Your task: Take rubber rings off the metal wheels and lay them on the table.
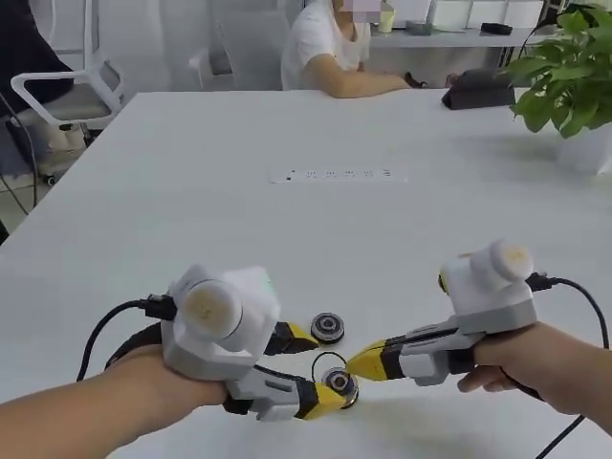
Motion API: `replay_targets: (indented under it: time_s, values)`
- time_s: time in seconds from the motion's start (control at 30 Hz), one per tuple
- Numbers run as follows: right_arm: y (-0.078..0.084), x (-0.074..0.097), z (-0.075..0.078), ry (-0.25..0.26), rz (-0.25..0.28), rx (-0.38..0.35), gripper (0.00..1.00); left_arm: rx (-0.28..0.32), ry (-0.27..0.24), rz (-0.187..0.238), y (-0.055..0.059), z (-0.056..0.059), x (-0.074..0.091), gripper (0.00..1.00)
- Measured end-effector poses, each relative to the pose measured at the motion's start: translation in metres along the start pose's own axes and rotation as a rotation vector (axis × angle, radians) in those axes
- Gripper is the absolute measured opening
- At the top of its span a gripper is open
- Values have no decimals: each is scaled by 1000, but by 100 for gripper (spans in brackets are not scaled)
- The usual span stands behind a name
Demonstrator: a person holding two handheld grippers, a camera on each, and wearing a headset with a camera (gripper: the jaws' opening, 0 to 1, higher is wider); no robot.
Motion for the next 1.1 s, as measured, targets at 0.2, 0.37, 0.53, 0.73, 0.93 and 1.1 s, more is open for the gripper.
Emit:
replay_targets:
  time_s: [0.2, 0.37, 0.53, 0.73, 0.93, 1.1]
  values:
    - [-4, 1, -1, 5, 6, 2, 0, 4, -7, 18, -2, -2, 8, 43]
    - [-9, 1, -2, 6, 13, 4, 0, 27, -17, 29, 0, -6, 14, 48]
    - [-11, -2, -3, 5, 10, 8, 0, 38, -24, 28, 3, -9, 20, 53]
    - [-17, -8, -3, 2, 6, 12, 0, 63, -45, 41, 7, -15, 27, 60]
    - [-22, -17, -4, -4, 1, 18, 0, 76, -63, 41, 11, -21, 33, 65]
    - [-23, -24, -3, -7, -10, 18, 0, 83, -87, 41, 17, -26, 40, 71]
Point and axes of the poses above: the centre of the closed fingertips' face, and the gripper's own axes: x roughly backward along the fingers, z roughly to its right, y roughly out of its underside, the point moved 2 cm from there along x, roughly backward along the fingers, and after that the axes turned 10 degrees about -x, right-handed, at the moved point
